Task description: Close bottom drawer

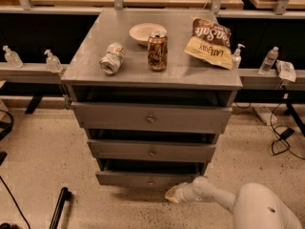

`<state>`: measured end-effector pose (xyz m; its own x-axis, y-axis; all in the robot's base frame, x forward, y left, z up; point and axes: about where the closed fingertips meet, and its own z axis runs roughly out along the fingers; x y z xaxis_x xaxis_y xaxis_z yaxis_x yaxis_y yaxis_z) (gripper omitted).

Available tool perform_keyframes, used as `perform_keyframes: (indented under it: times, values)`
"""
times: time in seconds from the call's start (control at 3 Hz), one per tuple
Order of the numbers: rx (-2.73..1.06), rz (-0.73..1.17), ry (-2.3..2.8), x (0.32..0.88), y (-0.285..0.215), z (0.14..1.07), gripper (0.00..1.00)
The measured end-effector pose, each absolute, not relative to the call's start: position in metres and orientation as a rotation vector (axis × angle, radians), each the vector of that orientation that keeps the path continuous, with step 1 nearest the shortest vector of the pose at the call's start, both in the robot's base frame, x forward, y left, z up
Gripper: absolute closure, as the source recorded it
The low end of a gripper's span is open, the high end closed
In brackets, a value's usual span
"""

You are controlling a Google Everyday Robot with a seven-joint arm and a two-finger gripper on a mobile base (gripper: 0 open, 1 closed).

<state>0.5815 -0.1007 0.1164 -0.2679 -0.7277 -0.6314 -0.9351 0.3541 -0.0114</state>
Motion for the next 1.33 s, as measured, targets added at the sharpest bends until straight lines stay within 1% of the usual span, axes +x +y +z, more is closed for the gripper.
perform_keyframes:
  times: [0.33, 0.67, 1.0, 1.33]
  values:
    - [-1.421, 0.51, 2.056, 0.549, -0.101, 0.122, 1.0]
    - [-1.424, 0.487, 2.027, 0.528, -0.095, 0.123, 1.0]
    - [-1.425, 0.438, 2.005, 0.529, -0.089, 0.124, 1.0]
    - [-1.421, 0.388, 2.014, 0.544, -0.085, 0.119, 1.0]
